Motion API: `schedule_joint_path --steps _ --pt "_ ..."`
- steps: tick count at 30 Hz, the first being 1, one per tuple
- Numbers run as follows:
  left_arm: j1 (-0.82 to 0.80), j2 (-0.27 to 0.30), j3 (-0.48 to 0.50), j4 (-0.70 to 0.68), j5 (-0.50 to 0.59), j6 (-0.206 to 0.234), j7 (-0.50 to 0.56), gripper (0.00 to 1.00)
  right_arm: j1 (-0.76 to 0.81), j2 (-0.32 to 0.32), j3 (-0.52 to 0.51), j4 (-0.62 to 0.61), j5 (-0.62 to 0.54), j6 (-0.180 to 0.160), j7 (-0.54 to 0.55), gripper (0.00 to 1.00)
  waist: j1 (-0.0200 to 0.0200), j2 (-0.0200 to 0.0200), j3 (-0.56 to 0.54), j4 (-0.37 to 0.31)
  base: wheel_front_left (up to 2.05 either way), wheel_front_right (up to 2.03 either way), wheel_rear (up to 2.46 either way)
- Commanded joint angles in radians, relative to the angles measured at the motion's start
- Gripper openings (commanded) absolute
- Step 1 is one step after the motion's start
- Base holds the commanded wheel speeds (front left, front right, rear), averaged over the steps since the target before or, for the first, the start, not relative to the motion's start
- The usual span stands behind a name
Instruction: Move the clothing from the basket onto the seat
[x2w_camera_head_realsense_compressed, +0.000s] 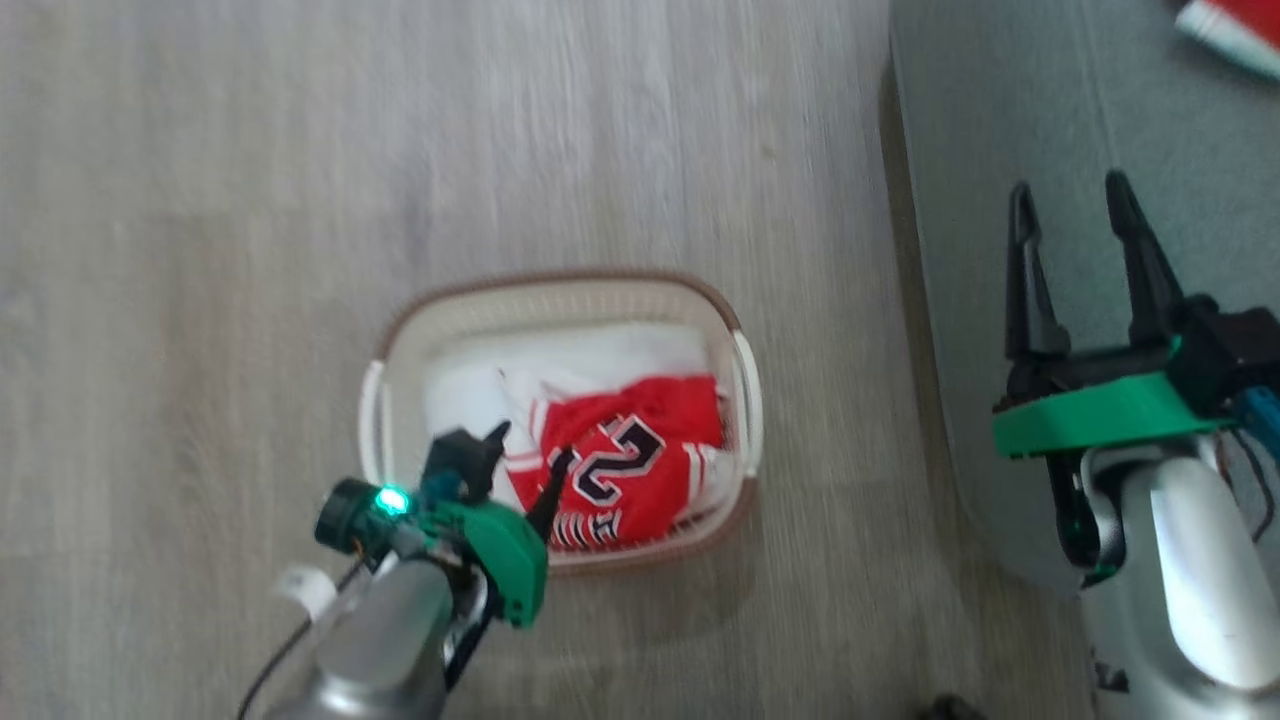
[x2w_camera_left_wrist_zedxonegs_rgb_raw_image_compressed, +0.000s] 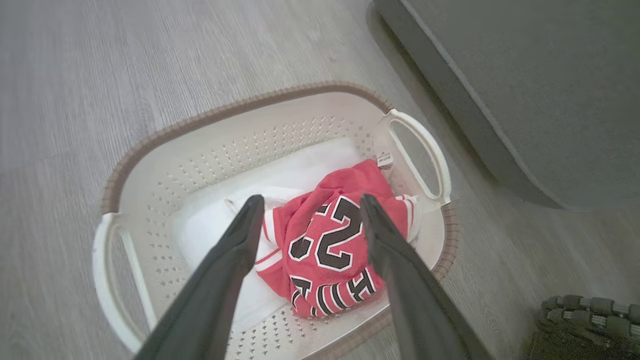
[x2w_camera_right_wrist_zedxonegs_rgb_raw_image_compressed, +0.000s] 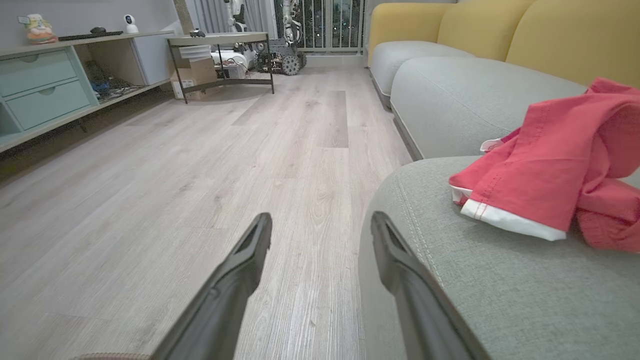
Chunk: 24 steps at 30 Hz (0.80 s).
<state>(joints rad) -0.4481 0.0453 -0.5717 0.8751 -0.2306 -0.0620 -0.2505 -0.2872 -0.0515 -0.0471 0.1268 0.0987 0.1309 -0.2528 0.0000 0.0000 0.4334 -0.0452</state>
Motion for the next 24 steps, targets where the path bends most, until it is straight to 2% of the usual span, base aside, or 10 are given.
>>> schedule_joint_path --steps 1,11,15,19,24 --pt "-0.047 0.005 0.004 0.026 -0.033 0.004 -0.001 1.00 -0.028 0.001 0.034 -0.048 -0.003 0.000 -0.009 1.00 0.0000 0.0000 0.120 -0.061 0.00 0.00 0.00" --pt "-0.224 0.005 -0.110 0.188 -0.107 0.015 0.022 1.00 -0.079 0.001 0.067 -0.152 -0.001 0.000 -0.009 1.00 0.0000 0.0000 0.316 -0.105 0.00 0.00 0.00" --pt "-0.288 0.005 -0.157 0.231 -0.127 0.001 0.042 1.00 -0.095 0.001 0.076 -0.201 -0.005 0.000 -0.009 1.00 0.0000 0.0000 0.393 -0.111 0.00 0.00 0.00" --pt "-0.345 0.005 -0.235 0.265 -0.131 -0.034 0.081 1.00 -0.106 0.001 0.090 -0.247 -0.007 0.000 -0.009 1.00 0.0000 0.0000 0.466 -0.113 0.00 0.00 0.00" --pt "-0.387 0.005 -0.262 0.284 -0.163 -0.029 0.080 1.00 -0.112 0.001 0.092 -0.270 -0.008 0.000 -0.009 1.00 0.0000 0.0000 0.515 -0.109 0.00 0.00 0.00"
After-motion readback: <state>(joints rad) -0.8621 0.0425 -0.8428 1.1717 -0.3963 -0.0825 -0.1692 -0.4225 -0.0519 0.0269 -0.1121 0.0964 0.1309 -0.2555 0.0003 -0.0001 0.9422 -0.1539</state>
